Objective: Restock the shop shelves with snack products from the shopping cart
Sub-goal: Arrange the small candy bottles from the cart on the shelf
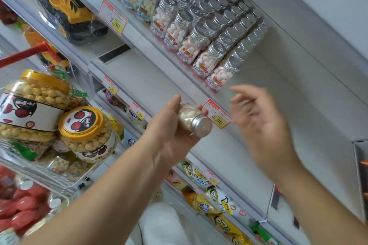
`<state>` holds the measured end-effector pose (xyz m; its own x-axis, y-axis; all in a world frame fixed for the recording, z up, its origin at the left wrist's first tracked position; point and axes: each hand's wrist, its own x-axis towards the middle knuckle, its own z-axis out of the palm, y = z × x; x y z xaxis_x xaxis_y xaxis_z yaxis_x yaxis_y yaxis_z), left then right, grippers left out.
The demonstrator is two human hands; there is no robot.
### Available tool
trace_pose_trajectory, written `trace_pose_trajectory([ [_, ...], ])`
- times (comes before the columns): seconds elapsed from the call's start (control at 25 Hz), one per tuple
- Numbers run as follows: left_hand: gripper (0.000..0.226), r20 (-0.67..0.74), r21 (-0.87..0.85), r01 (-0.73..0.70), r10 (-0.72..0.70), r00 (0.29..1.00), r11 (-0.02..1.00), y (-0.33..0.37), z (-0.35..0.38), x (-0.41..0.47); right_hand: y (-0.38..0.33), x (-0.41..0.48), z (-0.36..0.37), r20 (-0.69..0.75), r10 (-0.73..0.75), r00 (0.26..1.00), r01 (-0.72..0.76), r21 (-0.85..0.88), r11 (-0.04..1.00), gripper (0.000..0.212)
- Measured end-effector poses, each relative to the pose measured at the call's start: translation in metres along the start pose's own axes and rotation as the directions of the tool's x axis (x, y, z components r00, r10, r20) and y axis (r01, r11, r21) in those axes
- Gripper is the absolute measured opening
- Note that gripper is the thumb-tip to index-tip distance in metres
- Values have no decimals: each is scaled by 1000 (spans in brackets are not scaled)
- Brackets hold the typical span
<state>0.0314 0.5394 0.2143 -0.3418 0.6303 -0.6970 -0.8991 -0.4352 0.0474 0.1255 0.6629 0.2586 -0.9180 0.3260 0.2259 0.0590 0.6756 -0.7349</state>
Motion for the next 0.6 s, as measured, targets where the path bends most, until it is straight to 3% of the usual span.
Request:
trace_pose_trajectory([
  [0.08,52,38,74,57,-60,997,996,-13,3,-4,-17,-26,15,156,-23,987,22,9,1000,38],
  [0.16,59,92,205,51,-71,993,978,-20,3,-9,-16,-25,14,58,9,998,-9,4,1000,28],
  [0.24,54,139,327,13,-62,988,945,-22,1,-17,-14,-15,1,-54,134,990,-126,125,984,20],
  [0.32,46,182,396,-9,-69,981,918,-20,2,-26,-9,-9,-13,-75,215,974,-188,266,946,21],
  [0.48,31,256,415,-102,-8,967,904,-22,8,-38,-4,-9,-30,-32,256,966,-216,442,870,23],
  [0.6,28,345,394,-207,65,936,896,-24,10,-36,-3,-12,-45,53,253,966,-243,523,817,39],
])
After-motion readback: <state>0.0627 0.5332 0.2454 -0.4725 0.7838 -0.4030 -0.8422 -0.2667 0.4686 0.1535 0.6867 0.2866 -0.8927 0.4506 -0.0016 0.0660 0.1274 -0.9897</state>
